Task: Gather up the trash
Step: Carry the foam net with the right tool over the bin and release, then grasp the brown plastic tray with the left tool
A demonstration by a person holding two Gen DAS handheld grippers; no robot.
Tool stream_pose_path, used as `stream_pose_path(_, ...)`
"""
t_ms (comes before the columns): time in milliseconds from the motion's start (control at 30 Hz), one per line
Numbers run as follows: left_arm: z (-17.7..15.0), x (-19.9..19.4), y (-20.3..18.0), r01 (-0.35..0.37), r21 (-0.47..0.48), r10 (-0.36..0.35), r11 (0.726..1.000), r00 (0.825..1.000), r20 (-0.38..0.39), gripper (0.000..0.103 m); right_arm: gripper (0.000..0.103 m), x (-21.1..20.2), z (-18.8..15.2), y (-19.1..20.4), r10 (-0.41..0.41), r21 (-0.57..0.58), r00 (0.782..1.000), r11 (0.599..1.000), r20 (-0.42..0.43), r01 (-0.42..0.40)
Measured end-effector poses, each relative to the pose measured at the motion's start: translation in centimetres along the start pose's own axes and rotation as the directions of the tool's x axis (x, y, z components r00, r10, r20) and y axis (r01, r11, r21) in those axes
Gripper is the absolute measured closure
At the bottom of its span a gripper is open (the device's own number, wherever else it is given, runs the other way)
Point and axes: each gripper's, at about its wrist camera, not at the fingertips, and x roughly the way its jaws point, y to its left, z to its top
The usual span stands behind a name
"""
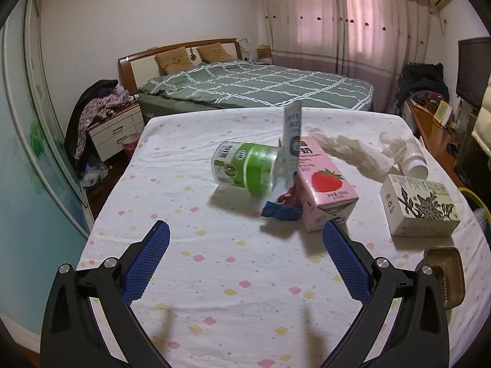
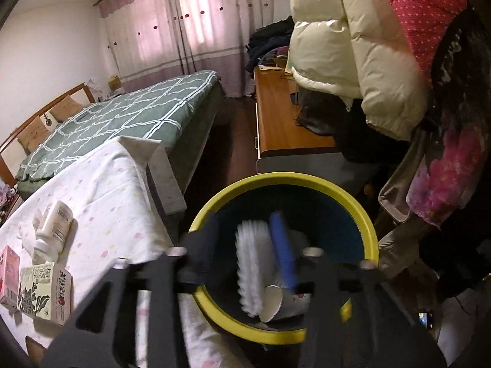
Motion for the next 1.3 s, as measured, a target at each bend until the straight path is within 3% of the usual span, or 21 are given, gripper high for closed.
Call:
stream_pose_path(400,-0.8,-0.4,-3.4,0.024,0.101,-0.022,0.995,1.0,-0.017,0.005,0.041,-0.1,0.2,0.1,0.012,0.001,1.0,1.0,-0.001,-0.012)
stream_pose_path(600,-1.4,-2.4,-6.8,0.16,0.134,-0.155,0.978,0.987,-0.049,0.005,0.035,-0.2,0.2,0.3,0.013,-0.014,1.0,1.0,0.006,-0.013)
stream_pose_path(800,-2.0,-4.6,-11.6,0.313,0.178,-0.299,0.933,0.949,-0.101,0.005,0.031,-0.6,0.1,0.9,0.014,-0.044,1.0,0.999,0.021,-0.013)
stream_pose_path(1000,-2.5,-2.8,-15.2,0.317,0.189,-0.285,0.929,0.941,-0.18,0.005,0.03,-0.7,0.1,0.9,0.032,-0.044,0.999,0.999,0.024,-0.031)
stream_pose_path(1300,-3.5,-0.6,-16.1,0.3,0.18,-0.25,0.937,0.934,-0.254,0.005,0.029,-0.3,0.3,0.8,0.084,-0.04,0.996,0.996,0.007,-0.083)
